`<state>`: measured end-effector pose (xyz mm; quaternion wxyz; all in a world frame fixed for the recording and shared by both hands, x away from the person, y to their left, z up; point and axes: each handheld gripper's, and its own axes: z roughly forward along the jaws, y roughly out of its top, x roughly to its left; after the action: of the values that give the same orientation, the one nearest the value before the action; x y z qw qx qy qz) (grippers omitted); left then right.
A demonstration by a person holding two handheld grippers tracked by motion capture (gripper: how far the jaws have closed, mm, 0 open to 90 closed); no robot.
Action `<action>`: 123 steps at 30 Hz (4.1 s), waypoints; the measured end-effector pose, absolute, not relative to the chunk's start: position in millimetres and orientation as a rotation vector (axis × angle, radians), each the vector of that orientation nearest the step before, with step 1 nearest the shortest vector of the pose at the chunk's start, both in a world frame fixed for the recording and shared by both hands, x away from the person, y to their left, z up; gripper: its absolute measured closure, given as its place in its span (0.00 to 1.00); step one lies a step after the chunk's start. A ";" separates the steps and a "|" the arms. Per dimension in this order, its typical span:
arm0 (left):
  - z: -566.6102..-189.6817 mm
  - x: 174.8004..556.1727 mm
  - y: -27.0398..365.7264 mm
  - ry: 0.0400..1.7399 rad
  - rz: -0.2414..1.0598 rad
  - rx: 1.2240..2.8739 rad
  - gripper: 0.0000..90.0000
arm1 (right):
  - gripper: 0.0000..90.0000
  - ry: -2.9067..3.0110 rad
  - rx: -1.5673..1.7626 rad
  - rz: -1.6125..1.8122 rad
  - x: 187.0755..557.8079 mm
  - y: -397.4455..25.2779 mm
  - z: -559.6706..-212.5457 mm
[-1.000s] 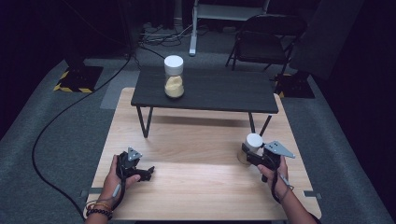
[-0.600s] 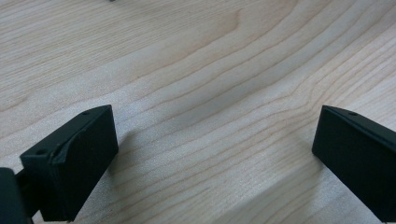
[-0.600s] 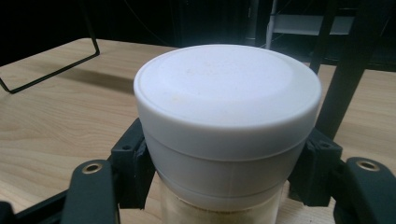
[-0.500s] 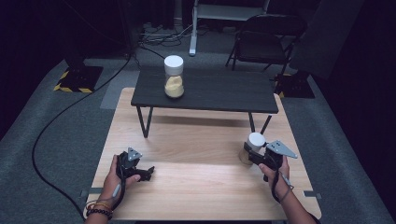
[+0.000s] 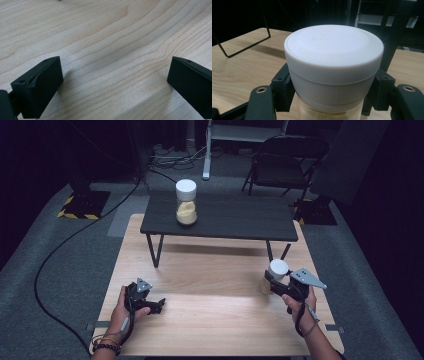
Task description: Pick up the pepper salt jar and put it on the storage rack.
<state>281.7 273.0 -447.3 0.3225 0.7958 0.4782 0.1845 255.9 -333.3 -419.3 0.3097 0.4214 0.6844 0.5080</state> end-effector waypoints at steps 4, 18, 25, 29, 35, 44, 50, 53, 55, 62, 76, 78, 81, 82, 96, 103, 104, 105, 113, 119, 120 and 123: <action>-447.3 281.7 273.0 1.255 0.484 2.089 0.00 | 0.38 1.805 1.109 1.339 253.4 -331.9 -412.9; -447.3 281.7 273.0 1.255 0.485 2.090 0.00 | 0.38 1.801 1.097 1.326 247.9 -331.7 -382.5; -447.3 281.7 273.0 1.255 0.484 2.090 0.00 | 0.38 1.800 1.097 1.328 246.9 -331.5 -365.0; -447.2 281.8 273.1 1.255 0.484 2.090 0.00 | 0.38 1.799 1.099 1.329 246.4 -331.4 -354.0; -447.2 281.8 273.0 1.254 0.485 2.091 0.00 | 0.38 1.799 1.087 1.326 245.8 -330.4 -337.1; -447.2 281.8 273.0 1.255 0.485 2.091 0.00 | 0.38 1.794 1.067 1.336 246.8 -327.5 -317.3; -447.3 281.7 273.0 1.255 0.484 2.090 0.00 | 0.38 1.777 1.060 1.354 249.5 -325.2 -304.6; -447.2 281.7 273.0 1.255 0.484 2.090 0.00 | 0.38 1.769 1.058 1.353 251.2 -323.4 -297.1; -447.2 281.8 273.1 1.255 0.484 2.090 0.00 | 0.38 1.763 1.067 1.357 252.8 -322.7 -292.0; -447.2 281.8 273.1 1.255 0.484 2.091 0.00 | 0.38 1.750 1.059 1.337 257.0 -316.7 -273.8; -447.2 281.8 273.1 1.255 0.484 2.090 0.00 | 0.38 1.729 1.066 1.322 271.8 -304.9 -253.0; -447.3 281.8 273.1 1.254 0.485 2.090 0.00 | 0.38 1.725 1.065 1.315 274.9 -302.8 -250.0; -447.2 281.8 273.0 1.255 0.484 2.090 0.00 | 0.38 1.706 1.065 1.308 278.6 -298.9 -246.3; -447.3 281.8 273.1 1.254 0.484 2.091 0.00 | 0.38 1.702 1.067 1.306 279.6 -297.4 -244.7; -447.4 281.7 273.0 1.255 0.485 2.089 0.00 | 0.38 1.694 1.077 1.305 307.0 -283.1 -232.5; -447.4 281.7 273.0 1.255 0.484 2.089 0.00 | 0.38 1.687 1.070 1.324 319.1 -275.4 -231.8; -447.4 281.6 273.0 1.255 0.485 2.089 0.00 | 0.38 1.687 1.068 1.329 321.1 -274.4 -232.5; -447.4 281.7 273.1 1.255 0.485 2.089 0.00 | 0.38 1.687 1.066 1.329 323.3 -272.9 -233.1; -447.3 281.7 273.1 1.255 0.485 2.090 0.00 | 0.38 1.685 1.077 1.327 339.5 -262.3 -234.7; -447.3 281.7 273.0 1.255 0.485 2.090 0.00 | 0.38 1.678 1.085 1.335 349.0 -256.0 -235.8; -447.4 281.6 273.0 1.255 0.485 2.089 0.00 | 0.38 1.678 1.082 1.334 350.3 -254.6 -235.7; -447.4 281.7 273.0 1.255 0.485 2.089 0.00 | 0.38 1.678 1.074 1.331 353.4 -250.1 -235.8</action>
<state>281.7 273.0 -447.4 0.3225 0.7958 0.4782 0.1846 353.4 -250.1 -235.8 0.3643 0.4176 0.6522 0.5173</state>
